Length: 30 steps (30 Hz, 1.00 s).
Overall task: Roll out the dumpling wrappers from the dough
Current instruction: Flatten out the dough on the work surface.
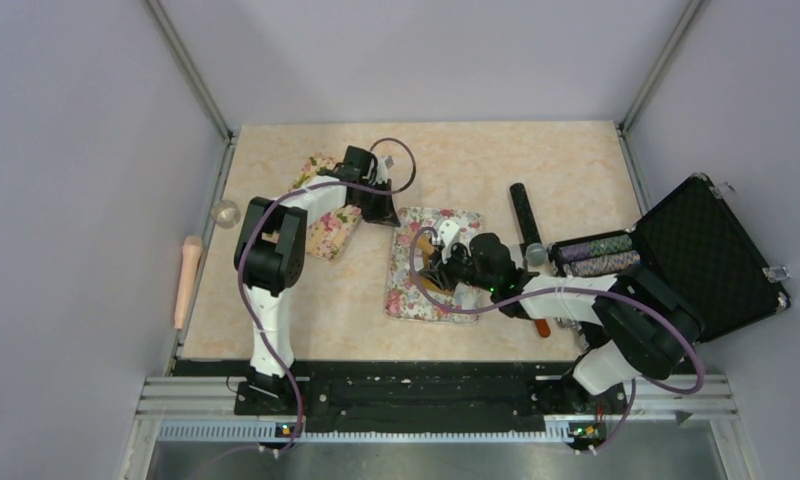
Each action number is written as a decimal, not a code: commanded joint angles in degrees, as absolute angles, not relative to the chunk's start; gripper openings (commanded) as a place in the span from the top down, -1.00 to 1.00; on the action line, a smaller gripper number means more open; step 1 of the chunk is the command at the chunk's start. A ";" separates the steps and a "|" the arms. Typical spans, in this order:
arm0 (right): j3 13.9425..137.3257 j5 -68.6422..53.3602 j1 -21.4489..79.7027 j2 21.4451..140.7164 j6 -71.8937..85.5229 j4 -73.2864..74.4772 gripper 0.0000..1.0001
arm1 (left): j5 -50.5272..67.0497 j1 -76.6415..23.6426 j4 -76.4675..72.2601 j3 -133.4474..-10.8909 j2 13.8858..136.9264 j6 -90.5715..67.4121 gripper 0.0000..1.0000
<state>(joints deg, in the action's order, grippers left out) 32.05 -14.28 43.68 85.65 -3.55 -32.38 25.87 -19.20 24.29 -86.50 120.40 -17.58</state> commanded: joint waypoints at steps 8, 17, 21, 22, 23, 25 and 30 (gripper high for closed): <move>31.73 4.23 40.87 84.99 -12.73 -31.67 1.00 | 27.35 -19.43 22.68 -86.60 115.55 -14.35 1.00; 36.31 10.52 40.96 82.83 -16.18 -31.49 1.00 | 27.86 -19.55 22.34 -86.07 116.80 -14.71 1.00; 37.52 10.94 40.96 82.11 -17.41 -30.66 1.00 | 28.08 -19.91 22.14 -85.59 117.62 -14.77 1.00; 37.86 9.27 40.96 81.54 -17.07 -29.44 1.00 | 28.12 -20.02 22.15 -85.50 117.81 -14.77 1.00; 38.25 6.78 40.96 80.83 -16.47 -27.67 1.00 | 28.12 -20.11 22.15 -85.36 118.11 -14.77 1.00; 40.29 0.06 40.95 80.08 -13.95 -21.67 1.00 | 28.27 -20.28 22.15 -85.39 118.56 -14.77 1.00; 45.43 -17.01 40.96 81.26 -6.74 -10.98 1.00 | 28.64 -20.40 21.71 -85.79 119.08 -15.15 1.00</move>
<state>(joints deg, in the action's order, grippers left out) 39.70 -2.70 41.12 83.05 -12.99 -16.95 26.30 -20.14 23.70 -85.43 120.38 -16.32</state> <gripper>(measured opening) 0.296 0.022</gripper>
